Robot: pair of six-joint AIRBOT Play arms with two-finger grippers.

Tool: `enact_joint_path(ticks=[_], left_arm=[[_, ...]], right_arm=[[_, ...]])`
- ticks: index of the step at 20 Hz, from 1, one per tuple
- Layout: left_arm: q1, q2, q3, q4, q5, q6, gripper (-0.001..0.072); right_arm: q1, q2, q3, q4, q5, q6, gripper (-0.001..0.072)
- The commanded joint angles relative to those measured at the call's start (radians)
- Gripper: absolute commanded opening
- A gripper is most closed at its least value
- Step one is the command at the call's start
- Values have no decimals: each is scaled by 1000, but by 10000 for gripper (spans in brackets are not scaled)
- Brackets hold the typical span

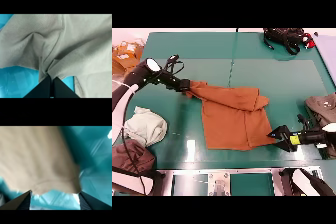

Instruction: Fold the shirts.

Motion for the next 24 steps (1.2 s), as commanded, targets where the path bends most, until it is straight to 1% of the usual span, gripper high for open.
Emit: enact_joint_path(ticks=[1,2,3,4,5,6,8,10,12,15,17,19,22,23,24], left_arm=[[11,0,0,-5,-3,13,25],[11,0,0,-4,-7,13,25],[11,0,0,-4,-22,13,25],[11,0,0,-4,-46,13,25],[11,0,0,-4,-73,14,25],[11,0,5,1,-110,14,25],[11,0,37,43,-223,17,25],[11,1,69,72,-333,16,25],[7,11,66,56,-422,8,25],[-29,17,23,25,-564,-14,25],[-67,33,-41,26,-595,-13,24],[-91,37,-77,30,-594,-6,25],[-91,37,-72,46,-546,-6,25],[-91,37,-69,66,-530,-6,25],[-91,37,-61,96,-514,-6,25]], right_arm=[[32,-2,-76,55,-202,-8,628],[59,-24,-76,112,-257,-39,621],[87,-49,-73,183,-313,-86,457],[119,-82,-61,261,-362,-156,106],[141,-118,-33,310,-387,-201,43],[151,-164,21,330,-391,-235,13],[147,-268,180,319,-369,-252,12],[148,-390,389,294,-330,-251,12],[151,-533,620,294,-274,-245,12],[159,-750,957,286,-188,-200,12],[171,-880,1161,264,-128,-147,12],[196,-980,1303,232,-92,-127,12],[214,-1030,1341,238,-89,-131,13],[214,-1035,1341,238,-93,-130,40],[211,-1038,1339,238,-98,-130,305]])
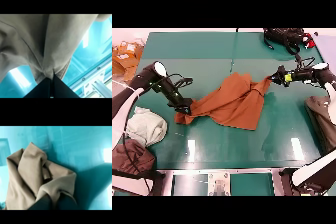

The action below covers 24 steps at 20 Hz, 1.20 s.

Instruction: Fold the shirts.

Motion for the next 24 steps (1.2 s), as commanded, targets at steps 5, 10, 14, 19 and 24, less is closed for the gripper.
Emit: enact_joint_path(ticks=[5,10,14,19,24], left_arm=[[-6,2,77,87,101,26,25],[7,1,135,93,169,70,26],[7,-5,135,95,277,88,27],[7,-14,135,95,317,104,26],[7,-16,138,94,293,102,26]], right_arm=[[-44,-44,77,-6,115,8,224],[-146,80,-35,-88,259,9,279],[-114,345,-500,-139,179,-53,295],[40,509,-974,-87,-24,-85,431],[258,503,-1032,97,-145,-147,245]])
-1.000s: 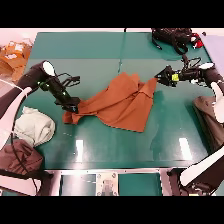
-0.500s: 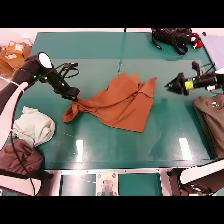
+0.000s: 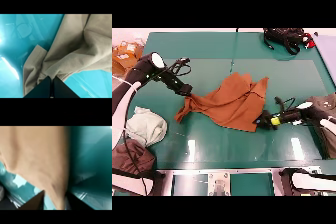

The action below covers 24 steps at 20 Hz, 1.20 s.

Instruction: Fold the shirts.

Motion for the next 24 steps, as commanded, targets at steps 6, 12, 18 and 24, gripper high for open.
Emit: enact_joint_path(ticks=[6,12,18,24], left_arm=[[98,44,117,-12,-168,-32,25],[196,90,70,-137,-236,-26,25],[198,80,-124,-150,-36,10,26],[198,-20,-150,-262,19,6,381]], right_arm=[[17,73,174,-15,89,27,11],[-162,242,354,-268,241,163,11],[-245,241,239,-547,200,234,10],[-243,220,173,-436,101,228,11]])
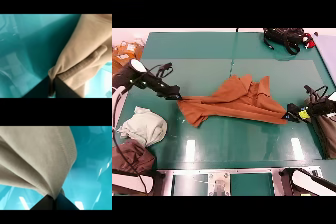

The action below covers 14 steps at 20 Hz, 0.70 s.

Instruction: Fold the shirts.

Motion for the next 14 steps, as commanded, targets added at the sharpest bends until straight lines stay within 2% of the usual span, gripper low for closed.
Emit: enact_joint_path(ticks=[1,4,8,10,12,14], left_arm=[[1,-33,-14,-113,53,0,519],[21,-33,24,-60,2,0,516],[153,-31,55,-53,-258,-9,516],[192,-17,25,-58,-325,-11,515],[188,14,-70,-65,-290,-2,515],[175,35,-201,-102,-184,27,516]], right_arm=[[-5,-7,-21,66,-34,-8,11],[-5,-7,-21,114,-33,-37,11],[-5,-7,-21,114,-34,-43,10],[-5,-7,-22,114,-50,-43,11],[-5,-8,-22,115,-60,-43,11],[-5,-8,-22,115,-71,-43,11]])
